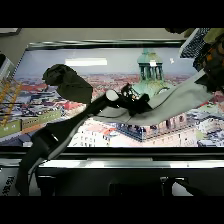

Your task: Fold the clothes and pants, and hang the long-sleeved shirts on hangers.

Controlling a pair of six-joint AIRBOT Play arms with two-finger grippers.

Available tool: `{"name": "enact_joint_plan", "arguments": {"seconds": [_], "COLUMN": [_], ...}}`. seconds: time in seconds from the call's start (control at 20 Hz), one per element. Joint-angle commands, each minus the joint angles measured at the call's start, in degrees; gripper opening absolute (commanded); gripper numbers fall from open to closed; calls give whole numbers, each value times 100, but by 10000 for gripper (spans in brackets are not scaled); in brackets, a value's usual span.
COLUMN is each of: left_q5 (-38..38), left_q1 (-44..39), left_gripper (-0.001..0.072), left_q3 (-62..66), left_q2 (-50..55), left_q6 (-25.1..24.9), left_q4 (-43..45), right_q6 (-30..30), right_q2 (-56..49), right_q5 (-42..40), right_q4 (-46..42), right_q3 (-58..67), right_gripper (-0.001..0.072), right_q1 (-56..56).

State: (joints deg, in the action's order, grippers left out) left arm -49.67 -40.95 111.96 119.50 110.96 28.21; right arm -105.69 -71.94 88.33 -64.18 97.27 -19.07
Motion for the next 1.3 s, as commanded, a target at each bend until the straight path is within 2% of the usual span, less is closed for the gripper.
{"name": "enact_joint_plan", "arguments": {"seconds": [0.0,0.1,0.2,0.35,0.55,0.8,1.25], "left_q5": [-1825,-2879,-3744,-4389,-4441,-4771,-4841], "left_q1": [907,1508,2076,2708,3095,3110,3110], "left_gripper": [15,16,17,18,19,18,18], "left_q3": [35,35,35,35,35,33,33], "left_q2": [-1040,-1788,-2461,-3287,-3980,-4096,-4105], "left_q6": [299,61,-221,-461,-470,-468,-468], "left_q4": [2273,3226,3735,4168,4520,4603,4601], "right_q6": [-286,-538,-999,-1513,-1884,-2140,-2138], "right_q2": [-98,-116,-223,-608,-1447,-2378,-3106], "right_q5": [-262,-546,-859,-1482,-2299,-3327,-3209], "right_q4": [564,450,116,-450,-726,-496,-334], "right_q3": [7,4,-4,-4,-4,-4,-4], "right_gripper": [30,30,30,30,30,30,31], "right_q1": [210,767,1502,2649,3654,4262,4629]}}
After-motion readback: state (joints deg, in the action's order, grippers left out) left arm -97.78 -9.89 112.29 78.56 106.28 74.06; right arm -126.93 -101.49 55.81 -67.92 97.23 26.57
